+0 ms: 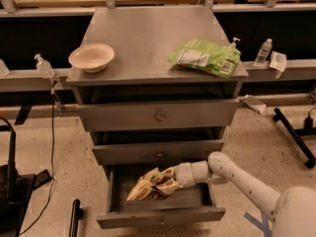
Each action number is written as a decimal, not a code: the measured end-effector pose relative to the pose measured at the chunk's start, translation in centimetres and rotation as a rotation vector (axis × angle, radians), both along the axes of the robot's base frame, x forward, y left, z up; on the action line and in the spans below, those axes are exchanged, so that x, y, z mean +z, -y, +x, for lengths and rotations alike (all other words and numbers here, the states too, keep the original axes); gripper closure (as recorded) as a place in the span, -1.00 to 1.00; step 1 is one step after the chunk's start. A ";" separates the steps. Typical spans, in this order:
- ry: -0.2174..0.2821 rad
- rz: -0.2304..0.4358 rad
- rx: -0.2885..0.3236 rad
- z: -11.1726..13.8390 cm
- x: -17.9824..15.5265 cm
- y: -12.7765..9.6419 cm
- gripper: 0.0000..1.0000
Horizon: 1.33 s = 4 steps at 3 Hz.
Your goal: Pick brown chip bag from bottom drawer and place on counter
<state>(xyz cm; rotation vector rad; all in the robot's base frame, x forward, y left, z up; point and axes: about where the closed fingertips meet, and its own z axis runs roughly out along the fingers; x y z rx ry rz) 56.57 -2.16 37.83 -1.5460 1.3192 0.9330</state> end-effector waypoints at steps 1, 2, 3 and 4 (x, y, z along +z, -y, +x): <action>0.039 0.030 0.005 -0.6 3.2 1.3 1.00; 0.039 0.030 0.005 -0.6 3.2 1.3 1.00; 0.054 0.080 0.000 0.5 5.5 1.1 1.00; 0.099 0.129 -0.003 1.5 11.1 1.6 1.00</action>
Offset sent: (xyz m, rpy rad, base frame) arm -0.0052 -0.0110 0.0285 0.0278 -0.0352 0.0049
